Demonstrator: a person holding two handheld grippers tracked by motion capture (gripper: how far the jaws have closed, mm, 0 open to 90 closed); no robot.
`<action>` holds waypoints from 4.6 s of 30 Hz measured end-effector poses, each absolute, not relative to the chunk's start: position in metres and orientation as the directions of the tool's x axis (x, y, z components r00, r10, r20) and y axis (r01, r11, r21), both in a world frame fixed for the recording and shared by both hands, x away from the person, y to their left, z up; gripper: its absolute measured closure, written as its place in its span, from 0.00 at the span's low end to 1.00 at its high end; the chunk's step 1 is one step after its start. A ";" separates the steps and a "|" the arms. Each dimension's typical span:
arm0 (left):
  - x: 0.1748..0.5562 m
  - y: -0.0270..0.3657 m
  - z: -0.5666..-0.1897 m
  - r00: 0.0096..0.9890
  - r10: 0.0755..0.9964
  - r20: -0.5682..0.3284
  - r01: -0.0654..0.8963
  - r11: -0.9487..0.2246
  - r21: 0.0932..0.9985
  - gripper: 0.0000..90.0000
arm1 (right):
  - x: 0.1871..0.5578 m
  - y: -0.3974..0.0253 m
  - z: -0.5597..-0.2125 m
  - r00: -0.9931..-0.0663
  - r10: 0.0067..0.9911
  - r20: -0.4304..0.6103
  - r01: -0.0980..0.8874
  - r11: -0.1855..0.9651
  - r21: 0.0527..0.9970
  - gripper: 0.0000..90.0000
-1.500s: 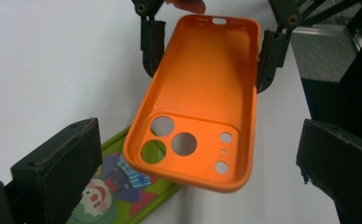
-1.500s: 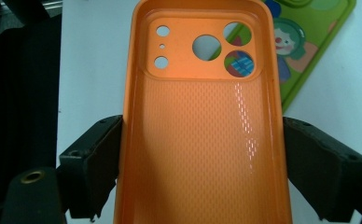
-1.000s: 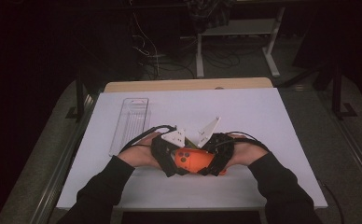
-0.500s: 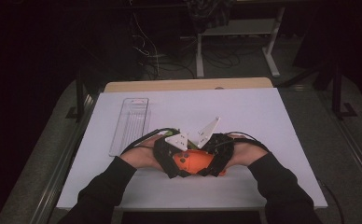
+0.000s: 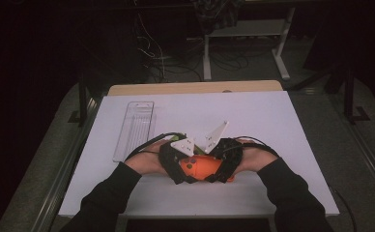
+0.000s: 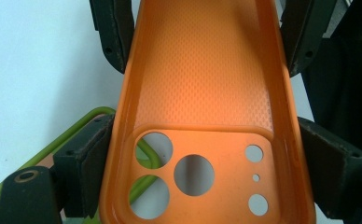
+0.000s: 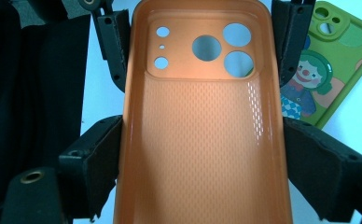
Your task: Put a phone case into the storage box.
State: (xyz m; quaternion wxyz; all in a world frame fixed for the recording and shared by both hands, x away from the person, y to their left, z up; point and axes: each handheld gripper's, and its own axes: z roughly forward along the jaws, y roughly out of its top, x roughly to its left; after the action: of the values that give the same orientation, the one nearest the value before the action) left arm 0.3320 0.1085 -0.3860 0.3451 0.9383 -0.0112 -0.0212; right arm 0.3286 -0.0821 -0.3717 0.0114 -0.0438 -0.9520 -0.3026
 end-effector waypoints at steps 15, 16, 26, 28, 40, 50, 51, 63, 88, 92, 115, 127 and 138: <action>0.334 0.110 -0.387 0.999 -0.029 -0.041 0.004 -0.777 0.629 0.18 | 0.334 -0.090 -0.371 -0.985 0.131 0.112 0.172 0.769 0.615 0.13; 0.335 0.111 -0.387 0.999 -0.025 -0.042 0.007 -0.777 0.629 0.18 | 0.335 -0.092 -0.369 -0.984 0.143 0.105 0.177 0.762 0.623 0.13; 0.337 0.115 -0.387 0.998 0.052 -0.038 0.064 -0.776 0.628 0.18 | 0.343 -0.124 -0.356 -0.947 0.314 0.070 0.275 0.677 0.683 0.13; 0.338 0.116 -0.387 0.997 0.071 -0.033 0.076 -0.780 0.622 0.18 | 0.345 -0.130 -0.356 -0.932 0.358 0.059 0.298 0.662 0.688 0.13; 0.343 0.124 -0.384 0.976 0.216 -0.018 0.180 -0.762 0.622 0.18 | 0.340 -0.153 -0.358 -0.831 0.549 0.094 0.445 0.552 0.705 0.11; 0.345 0.127 -0.381 0.924 0.382 -0.015 0.306 -0.716 0.628 0.18 | 0.336 -0.167 -0.369 -0.713 0.694 0.099 0.543 0.458 0.704 0.13; 0.345 0.127 -0.381 0.919 0.395 -0.012 0.312 -0.708 0.633 0.18 | 0.335 -0.167 -0.371 -0.699 0.709 0.094 0.552 0.451 0.702 0.13; 0.348 0.127 -0.385 0.882 0.471 0.004 0.371 -0.699 0.612 0.18 | 0.324 -0.156 -0.395 -0.663 0.743 0.091 0.544 0.395 0.741 0.09; 0.350 0.132 -0.383 0.860 0.511 -0.004 0.403 -0.673 0.621 0.18 | 0.317 -0.133 -0.418 -0.687 0.726 -0.037 0.453 0.468 0.759 0.08; 0.349 0.131 -0.384 0.862 0.506 -0.007 0.400 -0.674 0.621 0.18 | 0.316 -0.131 -0.418 -0.700 0.706 -0.111 0.410 0.523 0.747 0.08; 0.350 0.131 -0.384 0.872 0.490 0.000 0.387 -0.688 0.614 0.18 | 0.304 -0.120 -0.416 -0.661 0.590 -0.464 0.164 0.716 0.678 0.07; 0.348 0.129 -0.386 0.865 0.501 -0.016 0.399 -0.669 0.627 0.18 | 0.295 -0.110 -0.421 -0.607 0.482 -0.632 0.042 0.813 0.580 0.07; 0.349 0.130 -0.385 0.870 0.492 -0.011 0.395 -0.684 0.614 0.18 | 0.286 -0.100 -0.421 -0.502 0.293 -0.813 -0.126 0.906 0.405 0.08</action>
State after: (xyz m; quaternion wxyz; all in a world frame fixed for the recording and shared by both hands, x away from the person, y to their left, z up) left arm 0.3490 0.1296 -0.3851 0.3151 0.9143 0.2424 0.0774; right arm 0.2861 -0.1003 -0.4210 -0.4963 -0.0497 -0.8406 -0.2113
